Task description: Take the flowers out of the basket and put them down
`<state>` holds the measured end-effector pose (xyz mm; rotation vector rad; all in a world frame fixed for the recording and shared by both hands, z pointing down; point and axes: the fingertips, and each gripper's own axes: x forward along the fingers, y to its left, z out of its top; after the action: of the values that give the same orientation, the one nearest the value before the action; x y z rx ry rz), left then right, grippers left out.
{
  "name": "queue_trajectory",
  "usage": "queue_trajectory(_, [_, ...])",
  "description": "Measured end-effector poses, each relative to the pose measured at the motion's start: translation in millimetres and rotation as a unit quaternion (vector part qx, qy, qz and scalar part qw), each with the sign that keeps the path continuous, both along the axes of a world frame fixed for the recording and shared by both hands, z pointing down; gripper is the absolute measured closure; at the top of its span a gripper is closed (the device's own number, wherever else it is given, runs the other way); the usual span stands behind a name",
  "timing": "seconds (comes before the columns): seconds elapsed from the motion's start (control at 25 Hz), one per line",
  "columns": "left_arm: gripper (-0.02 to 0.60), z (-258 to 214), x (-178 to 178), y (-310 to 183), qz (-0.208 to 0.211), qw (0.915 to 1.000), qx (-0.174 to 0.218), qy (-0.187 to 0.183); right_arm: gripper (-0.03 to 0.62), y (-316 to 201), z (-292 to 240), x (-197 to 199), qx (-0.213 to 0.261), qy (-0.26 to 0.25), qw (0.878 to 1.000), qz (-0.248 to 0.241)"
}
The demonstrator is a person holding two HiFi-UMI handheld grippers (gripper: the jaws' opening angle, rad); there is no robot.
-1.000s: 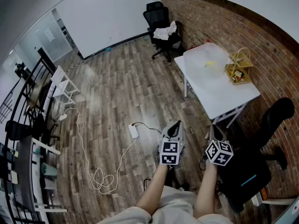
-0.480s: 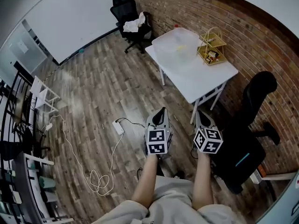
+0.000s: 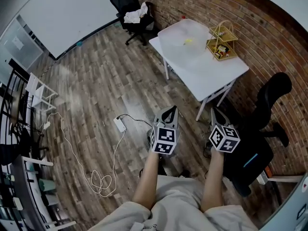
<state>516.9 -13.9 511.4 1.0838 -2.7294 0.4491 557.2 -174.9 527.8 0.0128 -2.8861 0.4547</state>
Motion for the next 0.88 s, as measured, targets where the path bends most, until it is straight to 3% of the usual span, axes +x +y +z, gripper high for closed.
queue_trajectory(0.2, [0.557, -13.4, -48.0, 23.6, -0.023, 0.9976, 0.057, 0.032, 0.576, 5.3, -5.4, -30.1, 0.002, 0.020, 1.000, 0.009])
queue_trajectory(0.48, [0.557, -12.7, -127.2, 34.1, -0.002, 0.9949, 0.082, 0.058, 0.576, 32.5, -17.4, -92.9, 0.036, 0.033, 0.999, 0.006])
queue_trajectory(0.68, [0.557, -1.6, -173.5, 54.6, -0.002, 0.9902, 0.107, 0.089, 0.576, 56.6, -1.3, -124.9, 0.076, 0.078, 0.994, 0.012])
queue_trajectory(0.88, [0.557, -0.4, -215.6, 70.8, 0.014, 0.9902, 0.104, 0.091, 0.574, 72.3, 10.2, -165.1, 0.057, 0.089, 0.994, 0.023])
